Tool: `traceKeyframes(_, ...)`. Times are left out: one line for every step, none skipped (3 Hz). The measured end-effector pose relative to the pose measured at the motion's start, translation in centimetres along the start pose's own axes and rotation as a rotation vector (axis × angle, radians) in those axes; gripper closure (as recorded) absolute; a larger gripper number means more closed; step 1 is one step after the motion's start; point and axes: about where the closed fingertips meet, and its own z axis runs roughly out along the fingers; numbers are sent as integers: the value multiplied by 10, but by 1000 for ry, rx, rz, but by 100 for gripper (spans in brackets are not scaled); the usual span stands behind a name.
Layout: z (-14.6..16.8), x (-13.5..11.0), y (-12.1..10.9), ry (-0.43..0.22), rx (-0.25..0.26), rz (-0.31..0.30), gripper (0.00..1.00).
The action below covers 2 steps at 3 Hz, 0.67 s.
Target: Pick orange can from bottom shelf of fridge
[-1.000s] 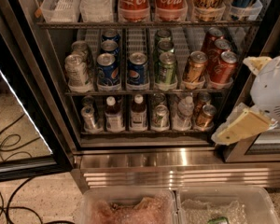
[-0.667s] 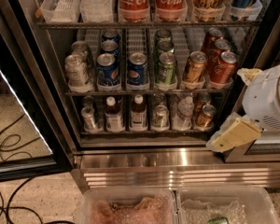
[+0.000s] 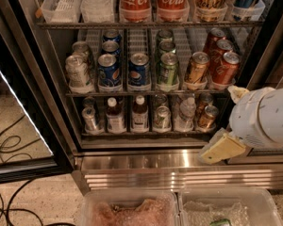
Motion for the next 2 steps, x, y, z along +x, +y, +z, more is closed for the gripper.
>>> traceKeyframes(8, 2, 8, 5, 74, -3, 0)
traceKeyframes(9, 2, 9, 4, 78, -3, 0)
